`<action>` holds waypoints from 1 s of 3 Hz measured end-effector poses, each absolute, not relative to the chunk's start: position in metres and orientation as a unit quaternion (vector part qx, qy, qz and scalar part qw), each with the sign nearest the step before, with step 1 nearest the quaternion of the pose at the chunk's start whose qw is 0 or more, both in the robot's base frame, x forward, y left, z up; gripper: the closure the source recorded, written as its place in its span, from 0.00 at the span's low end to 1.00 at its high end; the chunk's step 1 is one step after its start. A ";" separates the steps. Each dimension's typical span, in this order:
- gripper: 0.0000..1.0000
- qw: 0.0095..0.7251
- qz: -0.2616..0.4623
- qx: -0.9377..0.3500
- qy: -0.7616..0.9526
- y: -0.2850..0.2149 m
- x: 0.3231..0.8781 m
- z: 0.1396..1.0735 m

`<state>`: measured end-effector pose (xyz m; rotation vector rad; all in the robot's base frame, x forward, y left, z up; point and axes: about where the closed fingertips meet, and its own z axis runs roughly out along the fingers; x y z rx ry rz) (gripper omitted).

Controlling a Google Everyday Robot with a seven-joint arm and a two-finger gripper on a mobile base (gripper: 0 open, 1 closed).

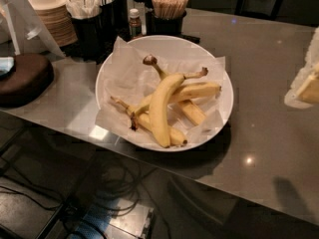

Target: Pick banana from white bowl

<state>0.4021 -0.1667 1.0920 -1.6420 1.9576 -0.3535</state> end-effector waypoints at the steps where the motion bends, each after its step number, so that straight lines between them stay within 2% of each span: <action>1: 0.00 0.277 -0.132 -0.612 0.729 -0.167 0.402 1.092; 2: 0.00 0.277 -0.132 -0.612 0.729 -0.167 0.402 1.092; 3: 0.00 0.276 -0.107 -0.654 0.696 -0.143 0.419 1.092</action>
Offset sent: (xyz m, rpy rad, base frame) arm 0.0153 0.0162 -0.0065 0.0098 0.0309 0.0924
